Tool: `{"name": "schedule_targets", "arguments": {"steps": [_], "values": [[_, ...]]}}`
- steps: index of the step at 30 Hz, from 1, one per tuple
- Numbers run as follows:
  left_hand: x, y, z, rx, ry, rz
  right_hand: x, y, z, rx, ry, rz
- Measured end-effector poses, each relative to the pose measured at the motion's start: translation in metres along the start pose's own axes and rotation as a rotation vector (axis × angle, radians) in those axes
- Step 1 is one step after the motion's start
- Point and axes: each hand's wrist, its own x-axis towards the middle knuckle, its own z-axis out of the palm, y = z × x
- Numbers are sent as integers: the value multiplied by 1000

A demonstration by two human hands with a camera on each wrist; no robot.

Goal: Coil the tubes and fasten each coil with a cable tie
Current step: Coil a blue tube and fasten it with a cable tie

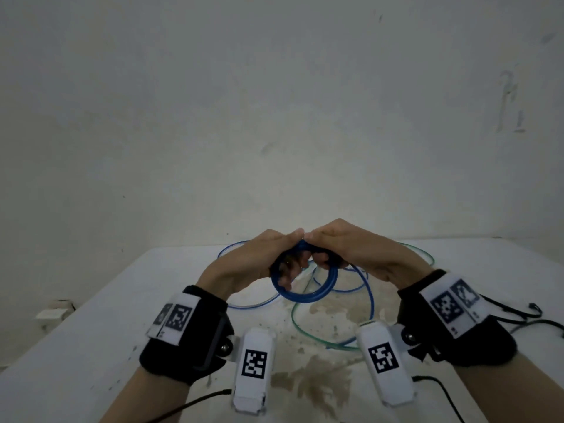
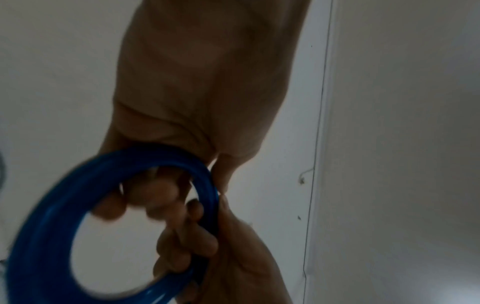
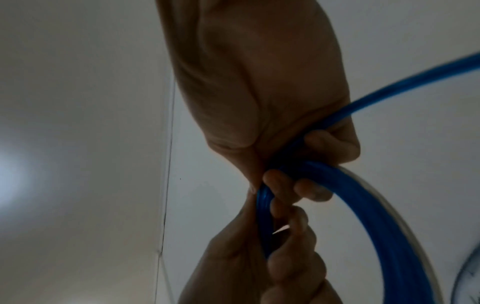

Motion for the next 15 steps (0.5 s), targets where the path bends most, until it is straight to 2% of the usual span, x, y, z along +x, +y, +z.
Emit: {"name": "schedule_targets", "arguments": {"steps": [3,6,10,12,15], "values": [[1,1,3,-90,-21,16,0,-6,-6,4,-12,13],[1,2,4,-233,54,29,0,-4,-11,41,0,35],[0,3,1,-323,173,104,-1,13,-8,432,-33,-47],[-1,0,3,-309,184,126,-1,20,-6,606,-46,-84],[-3,-4,2,-293,109,110,-3,17,-6,560,-48,-103]]}}
